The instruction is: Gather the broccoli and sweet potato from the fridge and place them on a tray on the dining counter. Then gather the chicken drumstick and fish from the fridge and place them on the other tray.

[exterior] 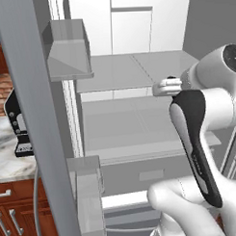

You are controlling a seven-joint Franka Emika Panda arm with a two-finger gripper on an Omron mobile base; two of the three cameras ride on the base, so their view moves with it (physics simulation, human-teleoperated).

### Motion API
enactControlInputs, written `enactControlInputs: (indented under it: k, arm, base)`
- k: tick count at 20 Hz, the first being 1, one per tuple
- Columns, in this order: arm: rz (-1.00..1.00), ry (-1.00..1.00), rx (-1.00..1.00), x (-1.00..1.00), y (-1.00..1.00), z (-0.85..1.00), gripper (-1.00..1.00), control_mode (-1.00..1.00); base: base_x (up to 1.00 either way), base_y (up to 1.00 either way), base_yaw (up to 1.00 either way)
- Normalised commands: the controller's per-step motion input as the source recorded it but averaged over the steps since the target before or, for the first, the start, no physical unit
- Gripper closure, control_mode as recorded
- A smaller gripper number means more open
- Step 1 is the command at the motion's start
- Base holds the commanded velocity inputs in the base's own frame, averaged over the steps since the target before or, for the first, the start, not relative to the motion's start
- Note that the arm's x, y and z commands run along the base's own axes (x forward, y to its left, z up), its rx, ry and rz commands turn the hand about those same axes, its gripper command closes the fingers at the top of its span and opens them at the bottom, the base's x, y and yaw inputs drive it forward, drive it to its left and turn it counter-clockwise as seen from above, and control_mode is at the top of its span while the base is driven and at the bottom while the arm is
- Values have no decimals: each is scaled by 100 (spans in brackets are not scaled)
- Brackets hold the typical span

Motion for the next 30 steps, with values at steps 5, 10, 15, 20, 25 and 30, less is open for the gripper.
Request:
enactControlInputs:
  k: [5,10,15,20,25,30]
  arm:
    - [0,0,0,-51,-21,0,100,-100]
    - [0,0,0,-33,-12,0,100,-100]
    - [0,0,0,-25,-1,0,100,-100]
    - [0,0,0,-8,0,0,100,-100]
    - [0,0,0,0,0,0,100,-100]
    - [0,0,0,-1,-1,0,100,-100]
  base:
    - [0,0,0]
    - [0,0,0]
    - [0,0,0]
    - [0,0,0]
    - [0,0,0]
    - [0,0,0]
